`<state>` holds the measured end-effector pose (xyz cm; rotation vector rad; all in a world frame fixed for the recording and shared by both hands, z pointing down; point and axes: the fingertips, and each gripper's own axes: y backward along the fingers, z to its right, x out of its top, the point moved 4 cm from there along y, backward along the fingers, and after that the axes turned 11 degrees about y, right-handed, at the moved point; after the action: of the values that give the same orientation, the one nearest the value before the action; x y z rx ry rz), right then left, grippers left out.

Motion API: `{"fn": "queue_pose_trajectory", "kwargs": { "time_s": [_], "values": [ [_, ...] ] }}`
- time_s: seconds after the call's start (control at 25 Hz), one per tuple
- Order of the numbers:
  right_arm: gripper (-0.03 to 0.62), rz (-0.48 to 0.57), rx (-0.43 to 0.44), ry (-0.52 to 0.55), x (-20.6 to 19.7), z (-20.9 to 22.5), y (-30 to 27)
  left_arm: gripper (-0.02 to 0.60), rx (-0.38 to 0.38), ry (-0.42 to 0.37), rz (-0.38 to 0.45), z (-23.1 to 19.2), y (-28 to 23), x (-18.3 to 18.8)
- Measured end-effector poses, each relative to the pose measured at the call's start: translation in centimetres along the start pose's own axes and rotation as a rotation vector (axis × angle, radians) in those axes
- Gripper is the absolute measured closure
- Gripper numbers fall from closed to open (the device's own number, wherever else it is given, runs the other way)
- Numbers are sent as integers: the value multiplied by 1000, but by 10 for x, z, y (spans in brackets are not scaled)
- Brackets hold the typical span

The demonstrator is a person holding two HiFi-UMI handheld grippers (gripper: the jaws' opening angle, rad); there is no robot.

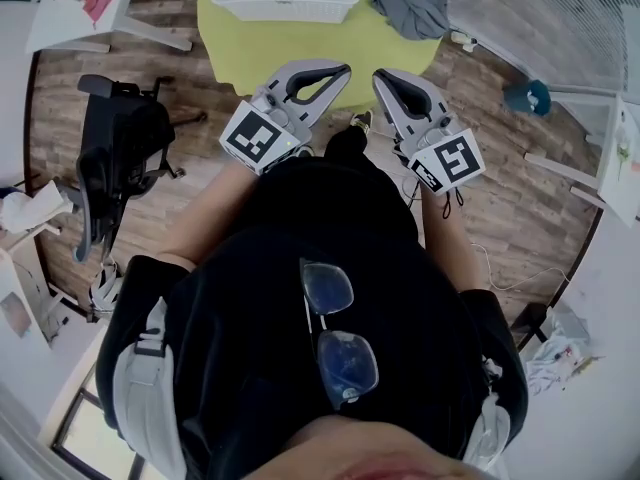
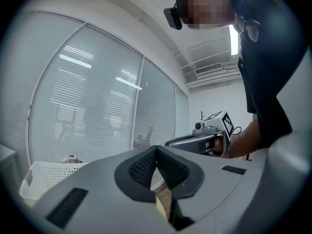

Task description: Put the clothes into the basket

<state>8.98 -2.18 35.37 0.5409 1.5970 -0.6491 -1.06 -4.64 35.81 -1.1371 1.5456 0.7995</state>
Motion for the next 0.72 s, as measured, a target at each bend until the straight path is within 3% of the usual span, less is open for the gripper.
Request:
{"fn": "queue_pose_trajectory", "kwargs": {
  "time_s": [0.44, 0.72],
  "values": [
    [565, -38, -35, -38, -14, 88, -7, 571, 44, 13, 1, -33, -65, 11],
    [563, -114, -84, -76, -40, 146, -7, 571, 85, 22, 14, -50, -112, 12]
  ]
}}
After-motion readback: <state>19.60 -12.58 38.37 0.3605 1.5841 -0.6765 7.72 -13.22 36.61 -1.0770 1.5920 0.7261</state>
